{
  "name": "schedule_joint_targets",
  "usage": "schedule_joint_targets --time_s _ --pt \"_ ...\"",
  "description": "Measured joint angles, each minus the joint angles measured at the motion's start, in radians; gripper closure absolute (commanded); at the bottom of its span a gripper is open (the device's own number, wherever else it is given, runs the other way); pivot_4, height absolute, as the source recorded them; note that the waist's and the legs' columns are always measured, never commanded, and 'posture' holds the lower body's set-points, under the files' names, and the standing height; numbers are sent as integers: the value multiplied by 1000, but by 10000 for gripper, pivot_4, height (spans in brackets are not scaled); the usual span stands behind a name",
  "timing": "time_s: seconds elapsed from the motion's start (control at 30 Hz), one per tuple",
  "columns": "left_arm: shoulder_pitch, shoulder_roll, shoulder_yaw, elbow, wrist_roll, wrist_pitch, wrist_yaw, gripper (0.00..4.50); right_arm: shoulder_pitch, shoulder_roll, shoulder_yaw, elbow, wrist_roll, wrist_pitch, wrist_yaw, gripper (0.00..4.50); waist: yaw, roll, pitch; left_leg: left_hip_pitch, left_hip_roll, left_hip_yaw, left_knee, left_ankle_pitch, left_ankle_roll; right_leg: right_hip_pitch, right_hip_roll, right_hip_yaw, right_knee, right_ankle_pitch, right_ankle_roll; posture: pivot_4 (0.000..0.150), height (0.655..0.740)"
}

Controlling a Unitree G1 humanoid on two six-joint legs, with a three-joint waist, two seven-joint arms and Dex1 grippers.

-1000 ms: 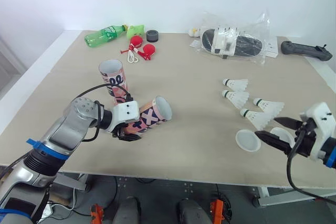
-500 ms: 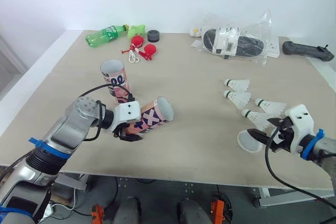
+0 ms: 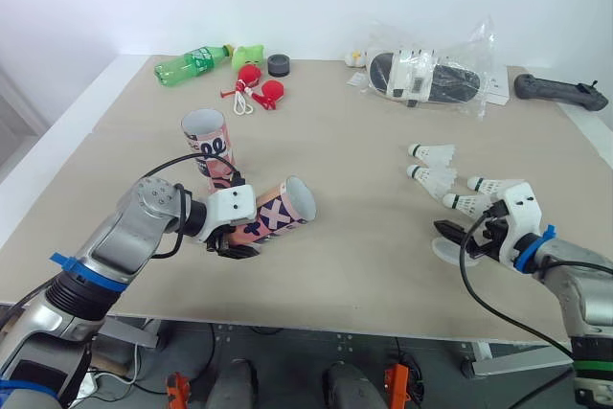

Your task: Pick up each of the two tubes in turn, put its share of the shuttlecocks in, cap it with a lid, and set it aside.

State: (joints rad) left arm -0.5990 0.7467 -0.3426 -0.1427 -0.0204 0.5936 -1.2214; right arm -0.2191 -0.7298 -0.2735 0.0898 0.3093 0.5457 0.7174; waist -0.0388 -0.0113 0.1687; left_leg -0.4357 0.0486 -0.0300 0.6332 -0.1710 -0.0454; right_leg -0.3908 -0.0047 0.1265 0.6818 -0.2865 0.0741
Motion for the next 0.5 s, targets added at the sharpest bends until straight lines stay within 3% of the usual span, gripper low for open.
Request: schedule_joint_targets --time_s 0.03,0.13,0.4,0.5 --pt "0 0 0 -1 0 2 1 13846 -5 4 1 8 0 -3 0 303 0 0 0 0 0 0 0 0 0 0 0 0 0 0 0 1500 7400" --pt "3 2 0 -5 0 3 6 13846 -20 9 9 25 0 -8 -1 6829 -1 0 0 0 0 0 0 0 0 0 0 0 0 0 0 1500 7400" --pt "7 6 0 -11 -1 3 12 13846 -30 16 15 36 0 -22 -2 44436 -4 0 0 0 0 0 0 0 0 0 0 0 0 0 0 1500 7400" --pt "7 6 0 -11 -1 3 13 13846 -30 16 16 36 1 -24 -1 44436 -4 0 0 0 0 0 0 0 0 0 0 0 0 0 0 1500 7400"
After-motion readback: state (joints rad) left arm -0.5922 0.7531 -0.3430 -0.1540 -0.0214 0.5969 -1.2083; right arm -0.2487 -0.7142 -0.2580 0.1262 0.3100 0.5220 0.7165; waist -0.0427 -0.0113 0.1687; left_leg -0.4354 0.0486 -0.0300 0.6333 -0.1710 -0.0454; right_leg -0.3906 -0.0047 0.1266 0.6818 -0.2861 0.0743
